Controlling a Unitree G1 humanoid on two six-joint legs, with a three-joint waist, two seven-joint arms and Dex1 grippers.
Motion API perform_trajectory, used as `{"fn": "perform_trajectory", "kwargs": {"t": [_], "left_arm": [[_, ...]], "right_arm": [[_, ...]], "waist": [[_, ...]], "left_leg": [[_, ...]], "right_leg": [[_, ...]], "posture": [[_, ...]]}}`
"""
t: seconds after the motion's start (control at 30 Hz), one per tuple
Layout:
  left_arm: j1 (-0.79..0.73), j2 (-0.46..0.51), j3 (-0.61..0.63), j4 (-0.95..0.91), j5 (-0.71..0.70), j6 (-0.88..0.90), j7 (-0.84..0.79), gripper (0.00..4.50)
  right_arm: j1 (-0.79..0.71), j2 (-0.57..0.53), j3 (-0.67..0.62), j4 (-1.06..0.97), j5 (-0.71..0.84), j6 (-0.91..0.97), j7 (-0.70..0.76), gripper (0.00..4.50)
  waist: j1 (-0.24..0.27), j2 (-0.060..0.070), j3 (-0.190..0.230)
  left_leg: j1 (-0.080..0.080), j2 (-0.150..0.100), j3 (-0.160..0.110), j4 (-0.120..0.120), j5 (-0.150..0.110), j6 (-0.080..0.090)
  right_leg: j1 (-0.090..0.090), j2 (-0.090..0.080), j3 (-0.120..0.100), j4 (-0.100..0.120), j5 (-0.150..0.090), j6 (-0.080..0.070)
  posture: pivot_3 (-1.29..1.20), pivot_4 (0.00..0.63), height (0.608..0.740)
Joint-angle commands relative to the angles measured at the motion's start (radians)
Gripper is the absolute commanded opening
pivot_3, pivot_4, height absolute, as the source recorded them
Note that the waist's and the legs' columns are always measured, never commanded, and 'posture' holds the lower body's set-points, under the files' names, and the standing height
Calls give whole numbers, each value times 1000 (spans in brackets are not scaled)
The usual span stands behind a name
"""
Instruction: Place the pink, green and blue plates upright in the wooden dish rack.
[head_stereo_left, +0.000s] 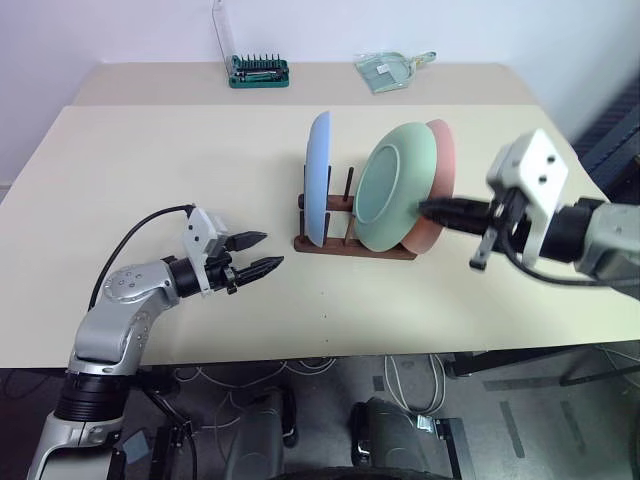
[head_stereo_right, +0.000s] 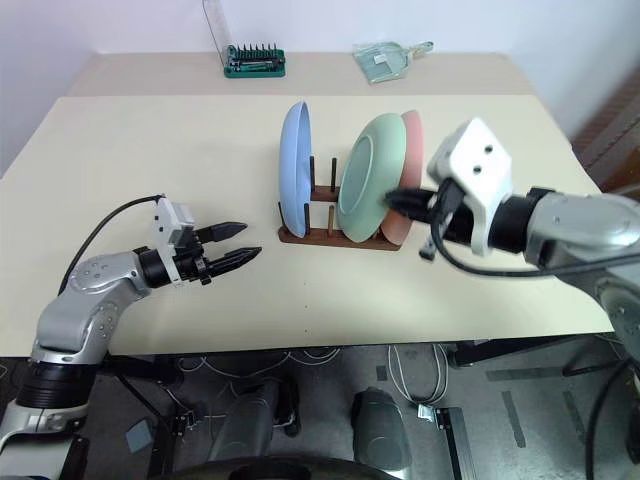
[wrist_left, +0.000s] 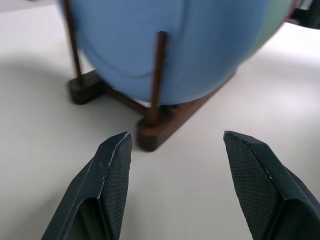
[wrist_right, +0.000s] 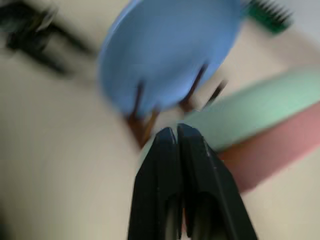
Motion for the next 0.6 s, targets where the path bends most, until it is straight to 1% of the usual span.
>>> {"fn": "perform_trajectory", "kwargs": {"t": [0.03, 0.17, 0.37, 0.47, 0.6], "left_arm": [[-15, 1, -4, -18, -15, -7, -17, 2996], [-22, -1, -9, -10, -10, -11, -23, 2996], [-17, -2, -12, -18, -11, -11, -19, 2996], [-12, -2, -9, -24, -11, -13, -15, 2996], [-5, 0, -2, -23, -12, -14, -12, 2996]], "right_arm": [[10, -9, -49, -22, -47, -16, -6, 44], [22, 0, -14, -17, -118, -21, -24, 44], [-10, 45, 72, 12, -221, -33, -53, 44], [-34, 69, 107, 17, -259, -46, -51, 44], [-108, 128, 157, 22, -287, -70, -42, 44]], "waist": [[2, 0, 0], [6, 0, 0], [5, 0, 0], [5, 0, 0], [2, 0, 0]], "left_leg": [[0, 0, 0, 0, 0, 0], [0, 0, 0, 0, 2, -3], [-1, 0, 0, 0, 2, -4], [-1, 0, 0, 0, 2, -4], [-1, 0, 0, 0, 2, -4]], "right_leg": [[0, 0, 0, 0, 0, 0], [0, 0, 0, -2, 0, 0], [0, 0, 0, -3, 0, 0], [0, 0, 0, -2, 0, 0], [0, 0, 0, -2, 0, 0]], "posture": [[0, 150, 736], [0, 150, 736], [0, 150, 736], [0, 150, 736], [0, 150, 736]]}}
